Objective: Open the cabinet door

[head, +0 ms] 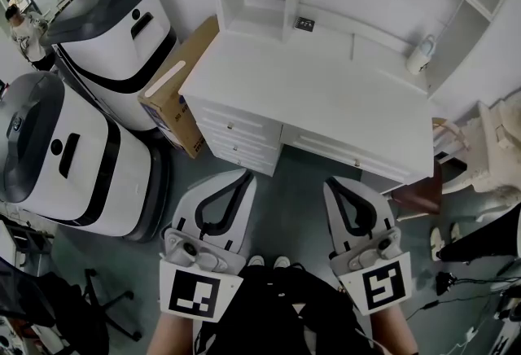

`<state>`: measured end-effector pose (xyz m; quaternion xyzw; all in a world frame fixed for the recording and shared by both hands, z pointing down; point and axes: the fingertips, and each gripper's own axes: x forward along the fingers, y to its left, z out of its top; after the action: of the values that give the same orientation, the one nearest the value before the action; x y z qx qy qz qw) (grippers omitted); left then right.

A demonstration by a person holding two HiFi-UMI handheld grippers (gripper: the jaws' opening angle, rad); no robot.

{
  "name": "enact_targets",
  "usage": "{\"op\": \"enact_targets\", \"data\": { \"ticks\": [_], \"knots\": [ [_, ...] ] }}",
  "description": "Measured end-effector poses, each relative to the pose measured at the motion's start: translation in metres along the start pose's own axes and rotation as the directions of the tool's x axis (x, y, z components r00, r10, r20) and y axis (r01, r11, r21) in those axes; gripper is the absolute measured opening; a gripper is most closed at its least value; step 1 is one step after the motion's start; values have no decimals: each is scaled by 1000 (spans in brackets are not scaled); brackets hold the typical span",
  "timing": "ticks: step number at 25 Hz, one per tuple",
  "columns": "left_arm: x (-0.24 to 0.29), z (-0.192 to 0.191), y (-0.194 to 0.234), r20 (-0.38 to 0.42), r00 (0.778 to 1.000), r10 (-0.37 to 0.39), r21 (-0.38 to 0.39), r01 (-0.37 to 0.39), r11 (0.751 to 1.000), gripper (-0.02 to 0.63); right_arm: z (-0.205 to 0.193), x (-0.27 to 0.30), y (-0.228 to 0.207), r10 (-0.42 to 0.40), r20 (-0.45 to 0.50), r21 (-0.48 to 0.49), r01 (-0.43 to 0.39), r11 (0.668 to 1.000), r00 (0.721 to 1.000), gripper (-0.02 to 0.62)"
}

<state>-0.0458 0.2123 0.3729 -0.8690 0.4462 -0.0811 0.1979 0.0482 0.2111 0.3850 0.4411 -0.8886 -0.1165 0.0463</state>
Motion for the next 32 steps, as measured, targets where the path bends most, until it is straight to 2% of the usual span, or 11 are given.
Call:
{"op": "enact_targets", "data": {
  "ticks": [32],
  "knots": [
    [-50,-3,22,68,997,-43,25,42,999,-2,12,-3,44,-111,-9,-44,110,993,994,2]
  ]
}}
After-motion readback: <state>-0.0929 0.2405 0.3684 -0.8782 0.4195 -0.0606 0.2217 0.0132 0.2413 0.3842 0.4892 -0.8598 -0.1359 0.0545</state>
